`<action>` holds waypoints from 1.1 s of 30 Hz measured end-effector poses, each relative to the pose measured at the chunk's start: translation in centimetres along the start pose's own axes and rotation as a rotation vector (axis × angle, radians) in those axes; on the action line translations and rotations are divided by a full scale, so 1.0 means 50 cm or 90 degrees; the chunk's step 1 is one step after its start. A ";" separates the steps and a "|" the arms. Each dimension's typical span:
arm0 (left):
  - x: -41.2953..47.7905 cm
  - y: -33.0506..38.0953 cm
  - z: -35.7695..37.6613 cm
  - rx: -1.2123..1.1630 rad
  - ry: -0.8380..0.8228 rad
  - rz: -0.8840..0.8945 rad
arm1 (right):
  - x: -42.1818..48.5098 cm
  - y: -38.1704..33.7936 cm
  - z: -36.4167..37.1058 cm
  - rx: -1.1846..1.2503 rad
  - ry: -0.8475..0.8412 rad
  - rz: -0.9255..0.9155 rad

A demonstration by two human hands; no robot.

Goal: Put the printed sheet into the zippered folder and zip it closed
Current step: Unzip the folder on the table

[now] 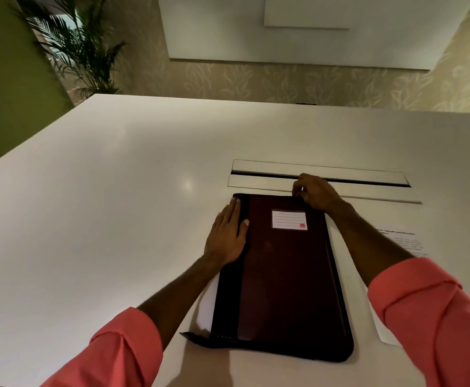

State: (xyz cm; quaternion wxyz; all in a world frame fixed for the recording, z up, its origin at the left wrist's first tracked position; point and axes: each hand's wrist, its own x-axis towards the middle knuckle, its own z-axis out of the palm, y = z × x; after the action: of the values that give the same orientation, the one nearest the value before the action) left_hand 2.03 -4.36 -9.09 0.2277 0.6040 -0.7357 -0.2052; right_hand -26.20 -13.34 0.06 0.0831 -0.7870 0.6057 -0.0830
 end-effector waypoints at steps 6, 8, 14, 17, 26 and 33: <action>-0.001 0.006 -0.005 0.016 -0.013 -0.005 | -0.041 0.050 -0.004 0.114 0.071 0.094; -0.003 0.009 -0.006 0.018 -0.017 -0.009 | -0.053 0.060 -0.001 0.123 0.073 0.117; -0.008 0.019 -0.014 0.024 -0.022 -0.019 | -0.101 0.072 0.013 0.108 0.093 0.152; -0.011 0.023 -0.018 0.030 -0.025 -0.024 | -0.133 0.059 0.018 0.105 0.124 0.189; -0.025 0.043 -0.032 0.054 -0.032 -0.031 | -0.249 0.020 0.045 0.058 0.161 0.235; -0.041 0.063 -0.040 0.078 -0.035 -0.048 | -0.327 -0.012 0.066 0.051 0.178 0.241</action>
State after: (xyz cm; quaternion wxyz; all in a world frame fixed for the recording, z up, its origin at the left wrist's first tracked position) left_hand 1.05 -1.80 -5.84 0.1623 0.6379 -0.7298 -0.1847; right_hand -29.02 2.70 -3.49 0.0434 -0.6361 0.7445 -0.1979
